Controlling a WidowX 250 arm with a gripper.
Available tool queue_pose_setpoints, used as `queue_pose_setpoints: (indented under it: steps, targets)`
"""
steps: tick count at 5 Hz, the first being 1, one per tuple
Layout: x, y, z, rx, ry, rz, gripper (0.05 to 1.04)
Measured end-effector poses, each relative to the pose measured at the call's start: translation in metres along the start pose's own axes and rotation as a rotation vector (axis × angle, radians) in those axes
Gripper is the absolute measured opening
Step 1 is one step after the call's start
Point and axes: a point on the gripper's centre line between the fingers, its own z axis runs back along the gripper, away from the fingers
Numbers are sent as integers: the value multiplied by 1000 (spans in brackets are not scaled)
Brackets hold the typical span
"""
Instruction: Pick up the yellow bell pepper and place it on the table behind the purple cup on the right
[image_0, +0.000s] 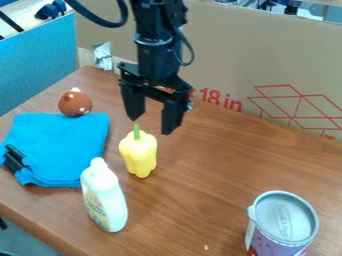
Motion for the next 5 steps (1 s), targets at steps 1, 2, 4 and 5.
queue_pose_setpoints:
  steps: [1, 2, 4, 5]
  targets:
    - [-1, 3, -3, -9, 15, 6, 1001]
    - [-3, 4, -4, -10, 27, 19, 1001]
    - [-3, 10, -20, -16, 17, -10, 1001]
    - [-3, 16, -22, -15, 14, 2, 1001]
